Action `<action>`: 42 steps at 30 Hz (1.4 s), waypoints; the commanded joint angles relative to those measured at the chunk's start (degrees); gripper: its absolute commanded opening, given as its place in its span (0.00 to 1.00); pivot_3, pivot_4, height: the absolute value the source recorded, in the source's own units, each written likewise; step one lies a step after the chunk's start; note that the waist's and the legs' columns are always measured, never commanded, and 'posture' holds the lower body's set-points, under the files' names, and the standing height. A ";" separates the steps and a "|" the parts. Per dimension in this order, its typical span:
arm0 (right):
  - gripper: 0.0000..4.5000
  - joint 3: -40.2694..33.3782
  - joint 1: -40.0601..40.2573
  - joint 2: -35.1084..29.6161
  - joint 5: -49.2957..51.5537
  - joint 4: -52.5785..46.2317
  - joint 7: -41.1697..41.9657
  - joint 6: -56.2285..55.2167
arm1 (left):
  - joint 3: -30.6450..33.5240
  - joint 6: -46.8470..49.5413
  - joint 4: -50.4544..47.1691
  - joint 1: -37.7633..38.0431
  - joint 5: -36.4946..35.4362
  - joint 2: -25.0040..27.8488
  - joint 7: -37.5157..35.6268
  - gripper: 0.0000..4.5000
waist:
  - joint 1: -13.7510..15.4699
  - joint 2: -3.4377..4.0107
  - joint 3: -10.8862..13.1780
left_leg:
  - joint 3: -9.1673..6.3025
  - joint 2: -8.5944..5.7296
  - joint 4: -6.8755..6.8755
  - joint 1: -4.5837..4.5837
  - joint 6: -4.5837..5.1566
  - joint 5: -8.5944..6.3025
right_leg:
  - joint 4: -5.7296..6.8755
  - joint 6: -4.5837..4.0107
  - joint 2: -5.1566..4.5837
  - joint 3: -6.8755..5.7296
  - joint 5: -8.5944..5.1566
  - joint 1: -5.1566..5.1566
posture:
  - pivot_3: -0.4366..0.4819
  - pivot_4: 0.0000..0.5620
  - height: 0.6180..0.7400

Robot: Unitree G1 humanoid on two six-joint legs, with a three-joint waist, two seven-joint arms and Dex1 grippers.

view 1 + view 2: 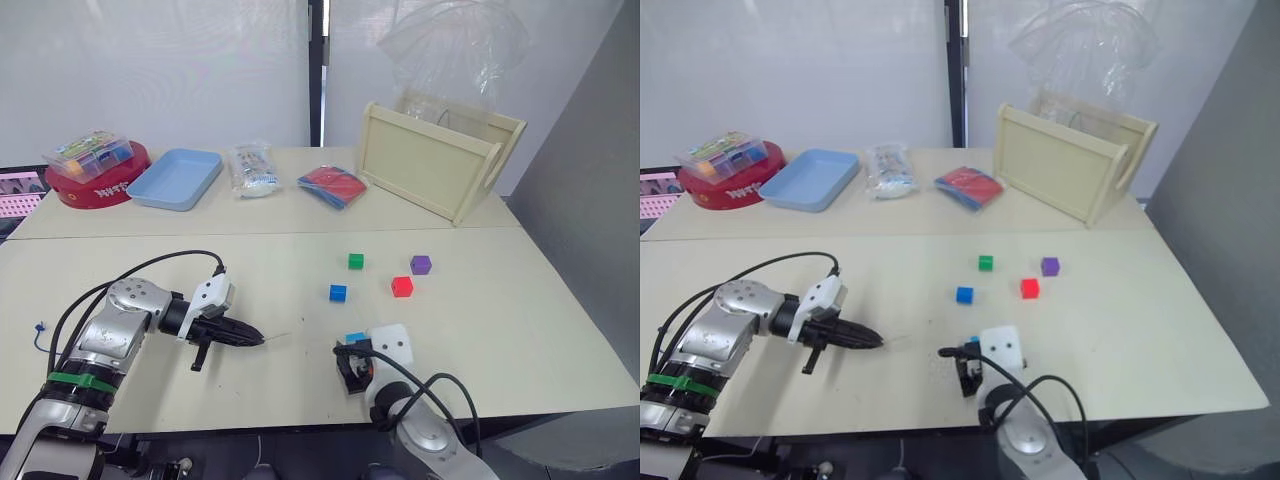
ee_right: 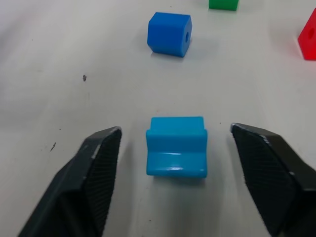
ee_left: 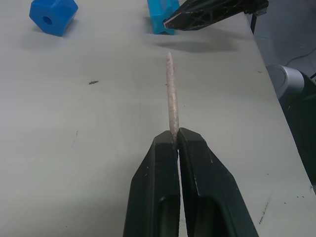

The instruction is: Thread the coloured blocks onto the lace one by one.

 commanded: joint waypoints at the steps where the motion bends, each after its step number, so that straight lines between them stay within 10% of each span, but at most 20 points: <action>1: 1.00 -3.00 -1.89 -3.74 3.61 -6.40 6.74 1.34 | 1.38 0.01 -2.58 0.78 -0.95 0.49 0.72 0.00 | -0.07 0.00 0.00 | 0.00 0.00 0.00 0.00 0.00 0.00 | 0.00 0.00 0.00 0.00 0.00 0.00 | 0.48 0.27 1.00; 10: 1.00 -11.29 -25.80 -36.07 18.43 12.94 54.00 -7.13 | 1.82 1.34 -7.47 4.44 -2.37 -0.46 3.79 0.00 | -0.06 -0.09 0.08 | 0.00 -0.01 0.15 0.23 0.03 -0.02 | -0.06 0.00 0.00 -0.05 0.00 0.36 | 0.48 0.27 1.00; 18: 1.00 -1.63 -39.43 -37.90 11.89 32.96 73.69 -22.40 | 2.86 3.53 -12.82 7.61 -3.89 -0.04 5.97 0.00 | 0.24 -0.10 0.09 | 0.01 -0.02 0.33 0.03 0.07 -0.04 | -0.11 0.00 -0.03 -0.05 0.00 0.28 | 0.48 0.27 1.00; 33: 1.00 -1.42 -42.90 -33.68 7.02 47.44 81.95 -33.16 | 4.56 7.18 -19.45 11.30 -6.15 1.12 10.19 0.00 | 0.12 -0.10 0.10 | 0.01 -0.01 0.53 0.02 0.08 -0.05 | -0.01 0.00 -0.03 -0.05 0.00 0.28 | 0.48 0.27 1.00; 42: 0.35 -2.05 -41.81 -32.69 5.92 48.83 81.39 -34.06 | 3.78 8.47 -21.66 11.73 -6.46 0.82 11.75 0.00 | 0.15 -0.10 0.10 | 0.01 -0.01 0.54 0.02 0.08 -0.05 | -0.02 0.00 -0.03 -0.06 0.00 0.28 | 0.48 0.27 1.00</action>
